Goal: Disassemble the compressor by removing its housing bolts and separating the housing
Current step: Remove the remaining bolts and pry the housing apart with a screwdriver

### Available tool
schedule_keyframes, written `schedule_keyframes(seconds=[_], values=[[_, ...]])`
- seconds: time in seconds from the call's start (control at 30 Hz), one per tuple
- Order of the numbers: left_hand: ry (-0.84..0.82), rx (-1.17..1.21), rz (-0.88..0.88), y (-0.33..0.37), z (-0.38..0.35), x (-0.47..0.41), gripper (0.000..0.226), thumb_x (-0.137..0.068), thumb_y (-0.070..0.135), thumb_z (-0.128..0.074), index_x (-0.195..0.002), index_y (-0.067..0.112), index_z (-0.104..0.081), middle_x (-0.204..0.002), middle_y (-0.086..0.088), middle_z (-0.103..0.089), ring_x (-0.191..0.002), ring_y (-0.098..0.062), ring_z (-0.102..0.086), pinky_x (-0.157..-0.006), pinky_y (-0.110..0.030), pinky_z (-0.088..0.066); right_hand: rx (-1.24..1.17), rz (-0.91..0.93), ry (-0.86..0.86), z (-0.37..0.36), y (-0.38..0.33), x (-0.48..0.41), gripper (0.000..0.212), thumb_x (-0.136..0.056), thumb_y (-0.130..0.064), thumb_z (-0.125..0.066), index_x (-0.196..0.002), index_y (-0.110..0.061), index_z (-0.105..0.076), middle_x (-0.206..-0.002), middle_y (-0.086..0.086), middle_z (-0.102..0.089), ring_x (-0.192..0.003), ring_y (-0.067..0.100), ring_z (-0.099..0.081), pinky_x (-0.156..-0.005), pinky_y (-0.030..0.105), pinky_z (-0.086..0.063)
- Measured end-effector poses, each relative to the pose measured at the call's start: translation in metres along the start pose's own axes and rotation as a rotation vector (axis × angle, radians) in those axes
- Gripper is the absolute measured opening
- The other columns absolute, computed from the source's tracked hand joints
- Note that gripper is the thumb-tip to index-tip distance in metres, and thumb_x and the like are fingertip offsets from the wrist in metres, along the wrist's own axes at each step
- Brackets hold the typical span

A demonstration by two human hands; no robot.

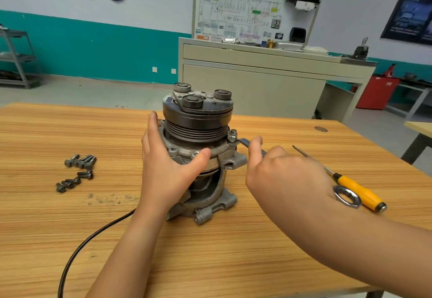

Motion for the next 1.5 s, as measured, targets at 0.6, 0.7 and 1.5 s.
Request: schedule_keyframes(seconds=[0.6,0.7,1.5], values=[[-0.002,-0.068,0.014,0.006,0.003,0.001,0.114,-0.058,0.058,-0.064,-0.148,0.036,0.001,-0.156,0.01,-0.016,-0.14,-0.012,-0.021,-0.105,-0.029,-0.022,0.254,0.276,0.149,-0.007,-0.015,-0.005,0.067,-0.071,0.025,-0.011,-0.134,0.019,0.01,-0.063,0.012,-0.032,-0.046,0.012,-0.033,-0.036,0.019,-0.029],[-0.002,-0.076,-0.002,0.006,0.004,0.0,0.115,-0.057,0.06,-0.064,-0.147,0.041,0.005,-0.155,0.008,-0.018,-0.14,-0.015,-0.025,-0.106,-0.032,-0.025,0.238,0.264,0.176,-0.012,0.001,-0.009,0.063,-0.086,0.015,-0.023,-0.136,0.013,0.015,-0.064,0.008,-0.028,-0.045,0.014,-0.03,-0.028,0.018,-0.025],[-0.152,0.124,-0.086,-0.02,0.011,-0.035,0.105,-0.079,0.013,-0.071,-0.147,0.039,0.005,-0.11,0.05,-0.031,-0.091,0.038,-0.037,-0.07,0.009,-0.031,-0.278,0.068,0.408,-0.004,0.044,-0.001,0.045,-0.098,-0.027,-0.027,-0.138,-0.036,-0.011,-0.081,-0.007,-0.05,-0.073,0.019,-0.049,-0.055,0.03,-0.034]])
Point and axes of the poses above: each hand's wrist, its own x-axis away from the middle knuckle, its own z-axis out of the back of the hand, y = z × x, the point moved 9 cm from there along -x, towards the middle knuckle
